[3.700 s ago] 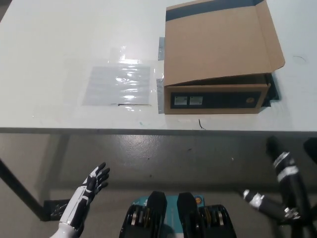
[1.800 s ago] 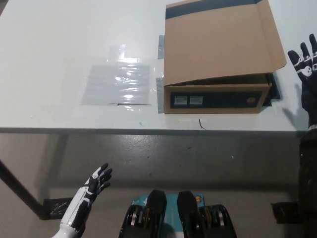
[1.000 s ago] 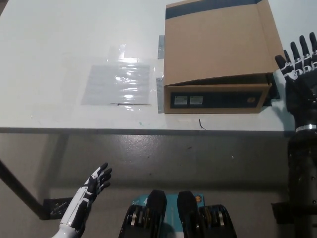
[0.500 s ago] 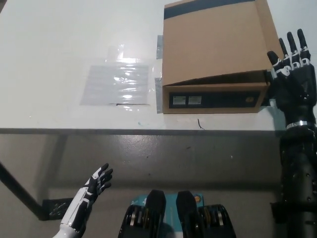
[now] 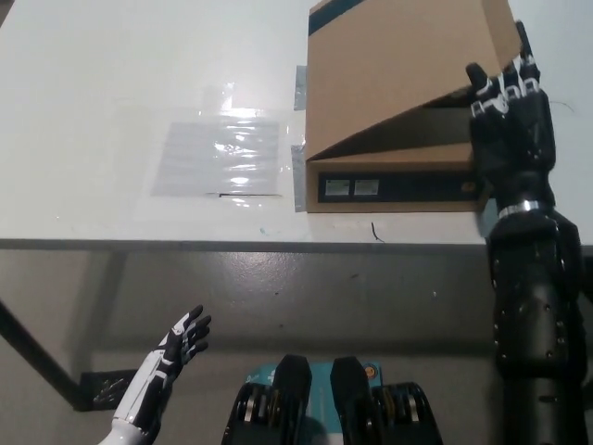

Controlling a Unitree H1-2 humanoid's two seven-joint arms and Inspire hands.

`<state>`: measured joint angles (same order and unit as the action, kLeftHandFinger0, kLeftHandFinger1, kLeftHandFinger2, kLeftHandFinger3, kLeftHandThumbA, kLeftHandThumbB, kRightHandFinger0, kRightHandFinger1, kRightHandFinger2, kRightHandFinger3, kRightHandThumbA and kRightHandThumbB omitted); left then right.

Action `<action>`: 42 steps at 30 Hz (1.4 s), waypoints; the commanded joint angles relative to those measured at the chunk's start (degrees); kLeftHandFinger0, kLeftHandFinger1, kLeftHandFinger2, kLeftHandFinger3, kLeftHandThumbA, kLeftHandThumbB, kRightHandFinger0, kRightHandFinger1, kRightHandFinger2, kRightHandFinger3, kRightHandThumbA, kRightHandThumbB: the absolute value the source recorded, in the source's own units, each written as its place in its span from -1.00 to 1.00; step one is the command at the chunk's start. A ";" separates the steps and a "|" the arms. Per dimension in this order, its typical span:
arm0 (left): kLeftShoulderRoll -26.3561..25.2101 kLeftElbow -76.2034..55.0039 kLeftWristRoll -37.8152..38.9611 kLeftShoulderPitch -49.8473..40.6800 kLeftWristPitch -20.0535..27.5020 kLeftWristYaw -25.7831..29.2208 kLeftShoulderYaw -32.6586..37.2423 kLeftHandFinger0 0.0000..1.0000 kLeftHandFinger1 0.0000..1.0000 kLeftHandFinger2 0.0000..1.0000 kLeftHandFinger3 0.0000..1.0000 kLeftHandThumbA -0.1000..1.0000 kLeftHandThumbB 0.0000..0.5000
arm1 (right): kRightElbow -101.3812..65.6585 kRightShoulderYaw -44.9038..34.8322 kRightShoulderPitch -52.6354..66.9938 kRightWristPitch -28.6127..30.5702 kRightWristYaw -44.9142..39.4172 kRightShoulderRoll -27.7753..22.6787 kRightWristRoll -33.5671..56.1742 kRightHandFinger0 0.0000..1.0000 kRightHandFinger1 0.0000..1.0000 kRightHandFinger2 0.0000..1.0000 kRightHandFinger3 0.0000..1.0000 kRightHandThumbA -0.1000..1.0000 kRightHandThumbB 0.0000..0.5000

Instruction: A small storage box is placed at the center of the table and the robot uses its right hand to slide under its lid and push it upwards to open it

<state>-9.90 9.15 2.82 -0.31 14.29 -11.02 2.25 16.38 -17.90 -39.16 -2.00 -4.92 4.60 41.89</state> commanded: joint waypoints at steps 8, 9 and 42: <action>-0.78 -0.66 0.24 1.04 1.84 -0.56 -0.23 1.00 1.00 1.00 1.00 1.00 0.24 | -3.73 2.68 -10.47 -2.51 3.45 4.80 -0.65 1.00 1.00 1.00 1.00 1.00 0.24; -0.82 -0.77 0.13 1.04 1.59 -0.56 -0.18 1.00 1.00 1.00 1.00 1.00 0.27 | -3.66 3.02 -10.81 -2.54 3.66 4.94 -1.31 1.00 1.00 1.00 1.00 1.00 0.22; -1.85 -1.91 -0.08 3.34 0.48 -1.69 0.74 1.00 1.00 1.00 1.00 1.00 0.33 | 33.85 26.90 -19.07 11.51 -4.49 9.90 -27.75 1.00 1.00 1.00 1.00 1.00 0.31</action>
<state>-10.24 8.90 2.60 1.11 14.26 -11.14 2.73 50.45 8.36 -55.79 3.87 -7.07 13.92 17.97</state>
